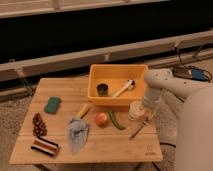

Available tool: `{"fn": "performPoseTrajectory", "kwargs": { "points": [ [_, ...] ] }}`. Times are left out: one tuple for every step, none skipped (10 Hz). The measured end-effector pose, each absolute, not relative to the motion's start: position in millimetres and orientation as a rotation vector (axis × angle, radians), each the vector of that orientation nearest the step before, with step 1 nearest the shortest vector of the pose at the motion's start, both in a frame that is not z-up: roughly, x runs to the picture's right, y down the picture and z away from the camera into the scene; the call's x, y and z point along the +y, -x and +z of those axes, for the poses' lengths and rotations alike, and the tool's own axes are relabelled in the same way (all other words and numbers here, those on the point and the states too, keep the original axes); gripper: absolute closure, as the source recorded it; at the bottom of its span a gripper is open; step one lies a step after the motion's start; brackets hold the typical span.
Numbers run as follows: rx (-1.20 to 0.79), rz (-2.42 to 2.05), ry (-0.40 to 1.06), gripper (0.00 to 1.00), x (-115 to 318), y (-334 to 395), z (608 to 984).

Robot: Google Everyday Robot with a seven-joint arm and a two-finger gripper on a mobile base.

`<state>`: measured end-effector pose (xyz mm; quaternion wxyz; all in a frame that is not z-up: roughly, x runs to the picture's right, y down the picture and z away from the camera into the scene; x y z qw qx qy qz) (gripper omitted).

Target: Stack cups into tray

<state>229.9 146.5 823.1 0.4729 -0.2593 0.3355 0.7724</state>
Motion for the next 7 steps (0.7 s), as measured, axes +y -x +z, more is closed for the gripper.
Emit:
{"fn": "performPoseTrajectory", "kwargs": {
  "points": [
    [0.814, 1.903, 0.637, 0.79, 146.2, -231.1, 821.6],
    [0.808, 1.910, 0.634, 0.89, 145.3, -232.8, 818.7],
    [0.792, 1.912, 0.634, 0.98, 139.8, -229.6, 812.6],
    [0.784, 1.912, 0.632, 1.00, 134.4, -229.6, 804.0],
    [0.780, 1.909, 0.634, 1.00, 129.9, -229.6, 795.3],
    [0.774, 1.893, 0.642, 1.00, 120.5, -227.0, 781.8],
    [0.772, 1.873, 0.659, 1.00, 111.4, -223.7, 770.2]
  ]
}}
